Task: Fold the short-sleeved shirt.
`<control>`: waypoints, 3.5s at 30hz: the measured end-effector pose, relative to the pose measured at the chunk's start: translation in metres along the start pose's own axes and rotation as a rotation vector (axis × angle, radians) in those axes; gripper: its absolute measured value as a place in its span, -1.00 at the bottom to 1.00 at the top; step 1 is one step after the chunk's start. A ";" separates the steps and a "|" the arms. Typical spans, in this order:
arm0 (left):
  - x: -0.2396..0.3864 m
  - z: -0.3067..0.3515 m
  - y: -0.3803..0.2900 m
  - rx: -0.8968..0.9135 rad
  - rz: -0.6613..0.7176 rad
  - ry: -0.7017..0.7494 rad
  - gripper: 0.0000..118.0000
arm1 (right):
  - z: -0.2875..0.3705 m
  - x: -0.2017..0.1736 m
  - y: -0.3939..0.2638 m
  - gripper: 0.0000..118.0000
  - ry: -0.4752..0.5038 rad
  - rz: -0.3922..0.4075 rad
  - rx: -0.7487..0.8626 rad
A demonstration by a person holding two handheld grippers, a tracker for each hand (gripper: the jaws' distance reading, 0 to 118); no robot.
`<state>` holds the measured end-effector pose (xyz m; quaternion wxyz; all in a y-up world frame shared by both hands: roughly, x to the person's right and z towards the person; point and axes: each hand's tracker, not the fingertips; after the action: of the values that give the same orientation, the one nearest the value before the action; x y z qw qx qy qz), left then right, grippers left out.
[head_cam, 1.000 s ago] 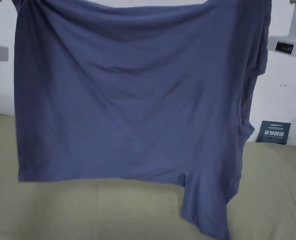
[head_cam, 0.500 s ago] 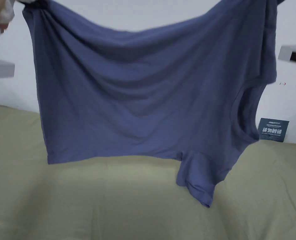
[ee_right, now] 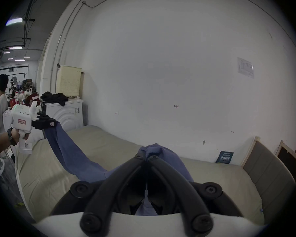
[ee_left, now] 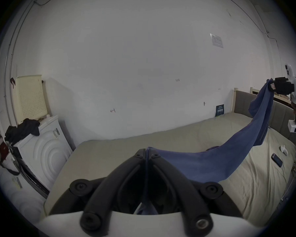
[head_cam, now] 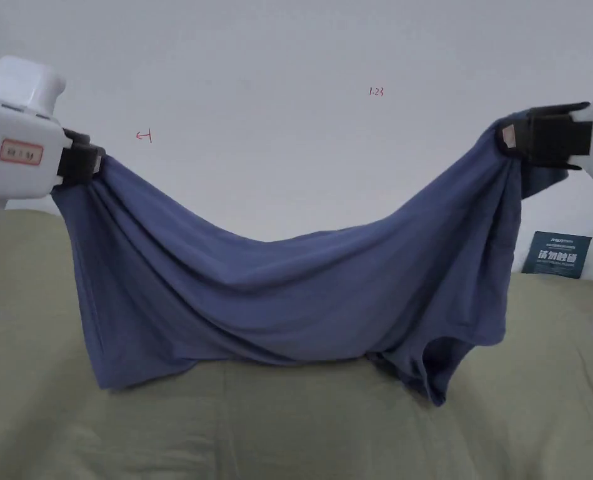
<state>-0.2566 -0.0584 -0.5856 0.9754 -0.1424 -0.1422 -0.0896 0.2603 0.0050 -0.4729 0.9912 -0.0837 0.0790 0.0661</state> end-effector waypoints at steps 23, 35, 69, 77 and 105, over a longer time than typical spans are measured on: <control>0.045 0.128 -0.224 -0.311 0.143 -0.202 -0.98 | 0.140 -0.060 -0.224 -0.98 0.107 -0.182 -0.299; 0.059 0.154 -0.307 -0.397 0.076 -0.239 -0.96 | 0.186 -0.062 -0.299 -0.97 0.036 -0.262 -0.429; 0.272 0.299 -0.318 -0.320 0.161 0.097 -1.00 | 0.271 -0.253 -0.333 -0.98 -0.218 -0.272 -0.473; 0.220 0.277 -0.323 -0.357 0.265 0.133 -1.00 | 0.272 -0.253 -0.326 -0.98 -0.164 -0.269 -0.465; 0.107 0.121 -0.331 -0.475 0.277 0.202 -0.93 | 0.162 -0.095 -0.374 0.68 -0.213 -0.380 -0.564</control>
<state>-0.2571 -0.3488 -0.3583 0.9270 -0.3751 0.0012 0.0001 0.2450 -0.3426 -0.2409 0.9264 -0.3598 -0.0630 -0.0919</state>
